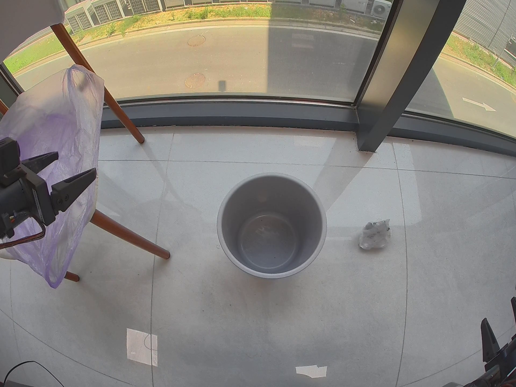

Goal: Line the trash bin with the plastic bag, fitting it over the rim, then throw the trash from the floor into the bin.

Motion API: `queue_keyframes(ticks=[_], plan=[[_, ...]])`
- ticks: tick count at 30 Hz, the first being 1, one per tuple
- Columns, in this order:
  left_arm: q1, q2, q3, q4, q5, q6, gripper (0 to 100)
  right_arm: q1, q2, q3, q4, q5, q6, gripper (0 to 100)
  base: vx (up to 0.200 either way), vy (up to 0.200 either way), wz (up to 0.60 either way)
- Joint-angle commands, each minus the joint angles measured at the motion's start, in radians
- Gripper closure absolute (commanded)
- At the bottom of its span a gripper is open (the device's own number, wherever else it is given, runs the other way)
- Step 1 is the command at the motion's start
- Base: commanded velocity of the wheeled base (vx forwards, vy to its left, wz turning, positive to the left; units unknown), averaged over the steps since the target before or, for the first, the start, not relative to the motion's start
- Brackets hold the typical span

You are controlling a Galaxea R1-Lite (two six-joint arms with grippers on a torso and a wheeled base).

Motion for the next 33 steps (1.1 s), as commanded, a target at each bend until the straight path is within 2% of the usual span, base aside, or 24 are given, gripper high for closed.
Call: queue_keyframes(ticks=[1,3,4,5,6,11,13,16,18,21,24,26,33], plan=[[-0.120,0.058,-0.026,-0.038,-0.006,0.024,0,0.000,-0.010,0.018,0.000,0.002,-0.001,0,0.000,0.000,0.00],[-0.310,0.065,-0.019,-0.047,-0.003,-0.036,0,0.002,-0.007,0.018,0.000,0.000,-0.001,0,0.000,0.000,0.00],[-0.310,0.065,-0.019,-0.047,-0.003,-0.036,0,0.002,-0.007,0.018,0.000,0.000,-0.001,0,0.000,0.000,0.00],[-0.424,0.062,0.000,-0.053,0.001,-0.122,0,0.002,-0.004,0.018,0.000,0.002,-0.001,0,0.000,0.000,0.00],[-0.424,0.064,0.004,-0.062,0.006,-0.146,0,0.000,-0.002,0.018,0.000,0.002,-0.001,0,0.000,0.000,0.00],[-0.422,0.070,-0.008,-0.093,0.034,-0.099,0,0.000,-0.007,0.018,0.000,0.000,-0.001,0,0.000,0.000,0.00],[-0.419,0.070,-0.022,-0.081,0.112,-0.099,0,-0.003,-0.010,0.018,0.000,0.002,-0.001,0,0.000,0.000,0.00],[-0.421,0.070,-0.037,-0.013,0.274,-0.102,0,-0.003,-0.013,0.018,0.000,0.000,-0.001,0,0.000,0.000,0.00],[-0.421,0.068,-0.043,0.028,0.328,-0.100,0,-0.002,-0.015,0.018,0.002,0.002,-0.001,0,0.000,0.000,0.00],[-0.421,0.065,-0.046,0.048,0.370,-0.091,0,0.000,-0.016,0.018,0.000,0.000,-0.001,0,0.000,0.000,0.00],[-0.421,0.073,-0.077,0.070,0.540,-0.100,0,0.002,-0.013,0.018,0.000,0.000,-0.002,0,0.000,0.000,0.00],[-0.416,0.084,-0.083,0.082,0.612,-0.102,0,0.000,-0.013,0.018,0.000,0.000,-0.001,0,0.000,0.000,0.00],[-0.355,0.148,-0.099,0.079,0.721,-0.057,0,0.000,-0.016,0.018,0.000,0.000,-0.001,0,0.000,0.000,0.00]])
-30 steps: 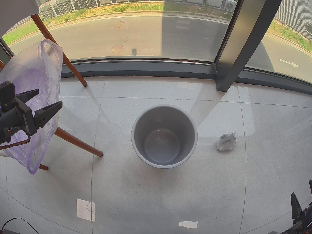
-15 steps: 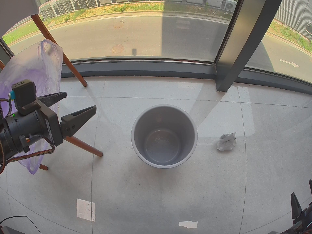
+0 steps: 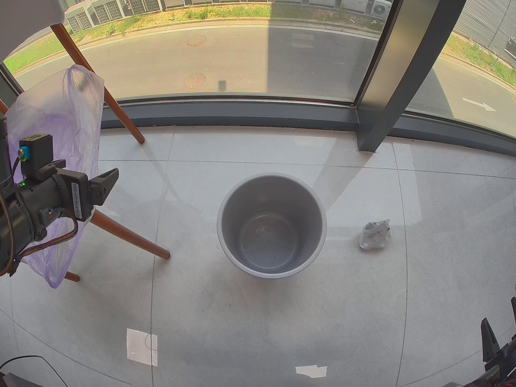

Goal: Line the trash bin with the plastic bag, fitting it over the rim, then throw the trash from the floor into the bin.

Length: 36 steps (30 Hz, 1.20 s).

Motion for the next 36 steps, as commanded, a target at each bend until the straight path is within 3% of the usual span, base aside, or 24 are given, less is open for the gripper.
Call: queue_keyframes(ticks=[1,8,22,36], plan=[[0.035,0.056,-0.031,-0.001,0.047,0.026,0,0.000,-0.016,0.018,0.000,0.000,-0.001,0,0.000,0.000,0.00],[0.155,0.138,-0.117,-0.006,0.053,0.060,0,0.000,-0.015,0.018,0.000,0.000,-0.001,0,0.000,0.000,0.00],[0.216,0.264,-0.223,-0.031,0.036,0.062,0,0.000,-0.010,0.018,0.000,0.002,-0.007,0,0.000,0.000,0.00],[0.218,0.361,-0.294,-0.069,0.016,0.101,0,0.000,-0.016,0.018,0.000,0.002,-0.005,0,0.000,0.000,0.00]])
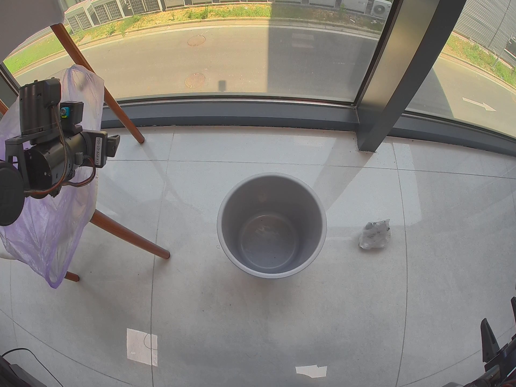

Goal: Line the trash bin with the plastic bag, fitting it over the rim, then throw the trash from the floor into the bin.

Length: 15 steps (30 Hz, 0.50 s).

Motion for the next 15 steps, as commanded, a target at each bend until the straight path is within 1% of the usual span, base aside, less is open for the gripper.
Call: queue_keyframes(ticks=[1,8,12,15], plan=[[0.000,0.038,-0.013,-0.006,0.001,0.010,0,0.000,-0.016,0.017,0.000,0.001,-0.001,0,0.000,0.000,0.00],[0.000,0.065,-0.035,-0.010,-0.002,0.070,0,0.000,-0.016,0.017,0.000,0.001,0.001,0,0.000,0.000,0.00],[0.000,0.081,-0.036,-0.067,-0.002,0.131,0,0.000,-0.016,0.017,0.000,0.001,0.001,0,0.000,0.000,0.00],[0.000,0.084,-0.038,-0.071,-0.001,0.164,0,0.000,-0.016,0.017,0.000,0.001,0.001,0,0.000,0.000,0.00]])
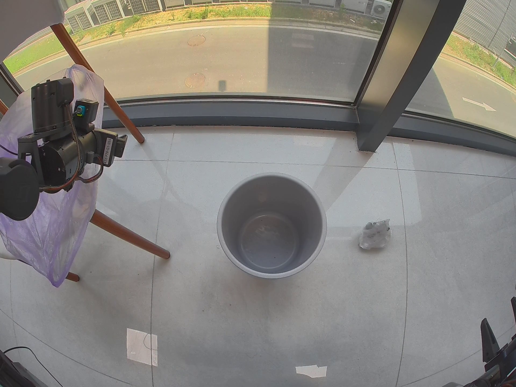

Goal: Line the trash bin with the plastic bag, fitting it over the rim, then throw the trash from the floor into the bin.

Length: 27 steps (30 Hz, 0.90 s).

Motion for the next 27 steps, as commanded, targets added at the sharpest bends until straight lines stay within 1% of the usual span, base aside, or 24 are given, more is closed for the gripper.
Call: queue_keyframes(ticks=[1,4,8,10,16,17,27], plan=[[0.000,0.012,-0.003,-0.007,0.001,0.013,0,0.000,-0.016,0.017,0.000,0.001,0.000,0,0.000,0.000,0.00],[0.003,0.012,0.000,-0.007,0.003,0.015,0,0.000,-0.016,0.017,0.000,0.001,0.000,0,0.000,0.000,0.00],[0.037,0.011,0.023,-0.006,0.000,0.027,0,0.000,-0.016,0.017,0.000,0.001,0.000,0,0.000,0.000,0.00],[0.044,0.009,0.028,-0.007,-0.002,0.042,0,0.000,-0.016,0.017,0.000,0.001,-0.002,0,0.000,0.000,0.00],[0.067,0.009,0.034,-0.007,-0.005,0.047,0,0.000,-0.016,0.016,0.000,0.001,-0.002,0,0.000,0.000,0.00],[0.067,0.009,0.040,-0.007,-0.009,0.045,100,0.000,-0.016,0.016,0.000,0.001,-0.002,0,0.000,0.000,0.00],[0.066,-0.047,0.069,-0.030,-0.052,0.041,100,0.000,-0.016,0.017,0.000,0.001,-0.002,0,0.000,0.000,0.00]])
